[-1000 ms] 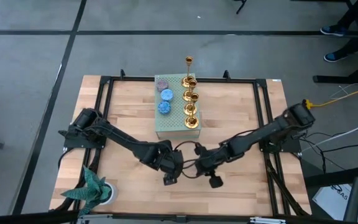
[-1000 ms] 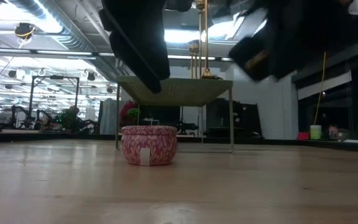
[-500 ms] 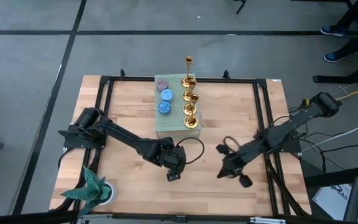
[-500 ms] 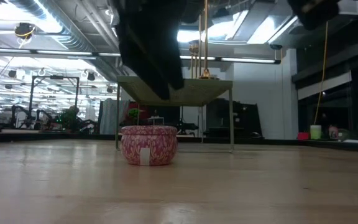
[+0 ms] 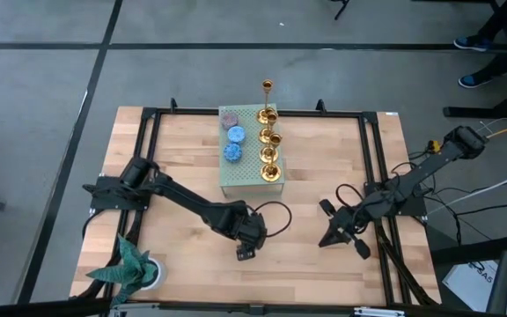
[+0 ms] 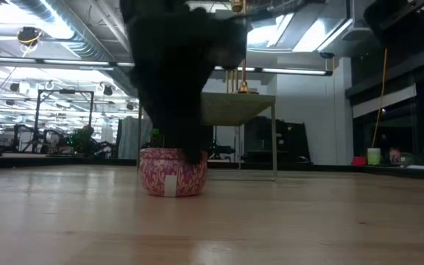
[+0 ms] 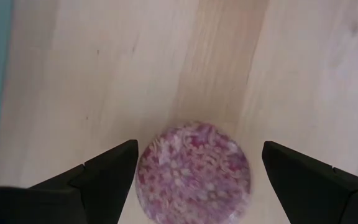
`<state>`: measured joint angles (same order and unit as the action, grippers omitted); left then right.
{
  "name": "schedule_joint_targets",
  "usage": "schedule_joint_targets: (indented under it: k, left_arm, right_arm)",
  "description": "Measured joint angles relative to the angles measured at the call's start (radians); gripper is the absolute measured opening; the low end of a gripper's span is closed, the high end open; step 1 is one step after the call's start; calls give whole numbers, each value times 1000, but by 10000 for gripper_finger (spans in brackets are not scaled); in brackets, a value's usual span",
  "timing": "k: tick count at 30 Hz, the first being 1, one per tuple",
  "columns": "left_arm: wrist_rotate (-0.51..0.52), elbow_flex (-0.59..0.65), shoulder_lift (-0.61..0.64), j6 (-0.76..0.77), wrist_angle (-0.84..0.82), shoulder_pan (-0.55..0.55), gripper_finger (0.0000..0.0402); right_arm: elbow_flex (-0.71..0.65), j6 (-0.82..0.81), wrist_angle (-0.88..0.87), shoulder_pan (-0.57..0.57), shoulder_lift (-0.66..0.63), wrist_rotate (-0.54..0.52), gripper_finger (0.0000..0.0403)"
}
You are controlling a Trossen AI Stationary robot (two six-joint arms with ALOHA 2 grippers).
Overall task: Pick & Place candle stick holders
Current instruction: Align the pink scented candle with the other scented candles on the shelf
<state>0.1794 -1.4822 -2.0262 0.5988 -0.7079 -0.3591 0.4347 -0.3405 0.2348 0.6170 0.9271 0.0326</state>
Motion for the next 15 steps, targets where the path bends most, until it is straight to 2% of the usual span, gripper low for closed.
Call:
schedule_joint_targets:
  k: [7, 10, 15]
  left_arm:
    - [-8, 0, -46, -26, -27, -3, 342]
    - [-40, 1, -56, -27, -34, -3, 342]
    - [-36, 0, -56, -21, -29, -7, 336]
  right_arm:
    - [0, 3, 20, 0, 4, -65, 14]
    - [0, 3, 29, 0, 4, -70, 14]
    - [0, 4, 34, 0, 4, -69, 14]
